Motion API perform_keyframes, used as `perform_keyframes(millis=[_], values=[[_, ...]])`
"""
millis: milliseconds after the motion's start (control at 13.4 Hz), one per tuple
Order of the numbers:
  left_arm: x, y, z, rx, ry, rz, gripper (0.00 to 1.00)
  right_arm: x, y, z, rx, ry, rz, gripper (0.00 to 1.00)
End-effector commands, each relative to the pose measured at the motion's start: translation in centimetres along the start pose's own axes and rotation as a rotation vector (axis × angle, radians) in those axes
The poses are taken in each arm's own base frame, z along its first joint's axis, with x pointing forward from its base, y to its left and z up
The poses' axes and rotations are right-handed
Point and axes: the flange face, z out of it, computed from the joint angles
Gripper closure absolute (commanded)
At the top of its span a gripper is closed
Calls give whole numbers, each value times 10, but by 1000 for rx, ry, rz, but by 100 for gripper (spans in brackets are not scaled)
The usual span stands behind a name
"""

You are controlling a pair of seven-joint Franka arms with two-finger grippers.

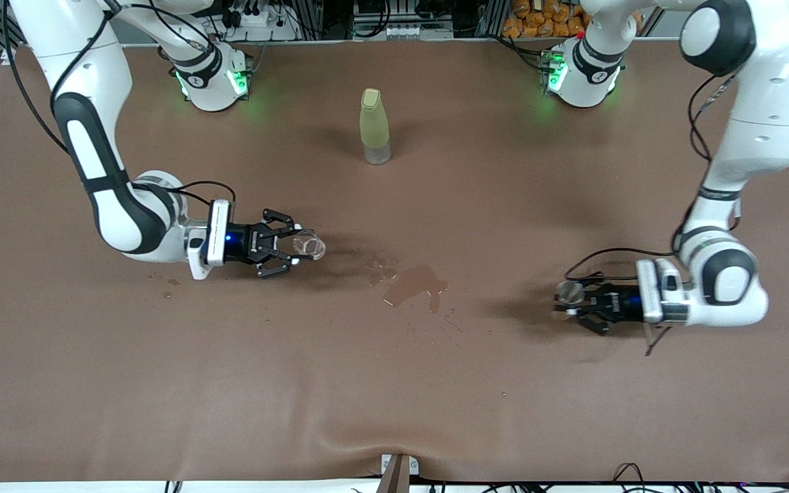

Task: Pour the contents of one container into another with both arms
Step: 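Lift the glass cup and jigger, bringing both grippers together mid-table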

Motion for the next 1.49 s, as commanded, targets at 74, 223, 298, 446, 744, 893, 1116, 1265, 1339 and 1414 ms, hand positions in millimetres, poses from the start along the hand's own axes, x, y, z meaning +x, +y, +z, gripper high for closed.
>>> perform_keyframes(millis=[74, 223, 298, 446, 744, 893, 1116, 1265, 1339, 1414], values=[[19, -5, 87, 20, -6, 16, 100, 2, -12, 3, -15, 20, 8, 82], [27, -1, 141, 32, -8, 12, 100, 2, -14, 6, -17, 28, 10, 82], [32, 2, 168, 39, 0, 4, 100, 4, -15, 10, -12, 29, 6, 82], [38, 14, 218, 42, 20, -15, 100, 11, -18, 19, 0, 33, 4, 82], [53, 41, 297, 42, -40, 135, 100, 33, -24, 35, 12, 17, 40, 83], [54, 53, 320, 73, -49, 95, 100, 55, -25, 40, -13, -18, 61, 83], [59, 67, 349, 109, -54, -8, 100, 56, -31, 57, -11, -31, 109, 83], [62, 71, 356, 120, -38, -68, 100, 56, -37, 75, -25, -14, 123, 83], [61, 74, 361, 126, -33, -80, 100, 52, -37, 78, -34, -10, 136, 83], [60, 75, 362, 130, -27, -86, 100, 52, -39, 83, -39, 2, 147, 83]])
